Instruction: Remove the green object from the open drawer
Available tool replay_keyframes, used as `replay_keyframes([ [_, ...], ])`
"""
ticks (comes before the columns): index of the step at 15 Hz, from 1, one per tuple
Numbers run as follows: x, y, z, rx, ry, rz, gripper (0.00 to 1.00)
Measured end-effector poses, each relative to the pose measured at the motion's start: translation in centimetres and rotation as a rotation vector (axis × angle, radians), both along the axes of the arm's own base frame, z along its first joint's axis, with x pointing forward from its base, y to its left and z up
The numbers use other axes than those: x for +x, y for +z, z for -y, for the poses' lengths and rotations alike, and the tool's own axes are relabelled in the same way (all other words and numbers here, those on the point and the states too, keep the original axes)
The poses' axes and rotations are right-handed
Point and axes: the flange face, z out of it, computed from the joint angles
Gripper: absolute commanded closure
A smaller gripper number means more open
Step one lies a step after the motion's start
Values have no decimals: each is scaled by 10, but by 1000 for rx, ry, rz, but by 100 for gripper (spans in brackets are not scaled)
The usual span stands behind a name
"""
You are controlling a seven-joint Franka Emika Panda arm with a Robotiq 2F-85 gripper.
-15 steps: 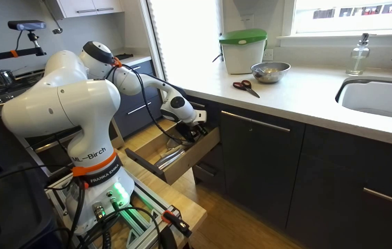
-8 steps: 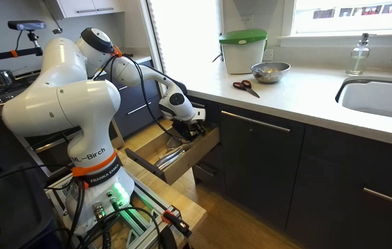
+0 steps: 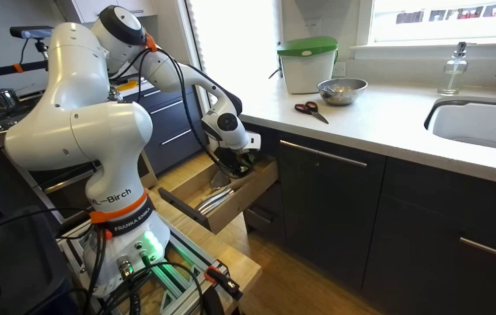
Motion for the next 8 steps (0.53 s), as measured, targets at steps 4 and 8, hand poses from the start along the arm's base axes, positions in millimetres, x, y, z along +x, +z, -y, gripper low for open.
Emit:
replay_keyframes([
  [4,-11,16,5,76,96,-51,76],
  [8,-19,35,1,154,227,-104,76],
])
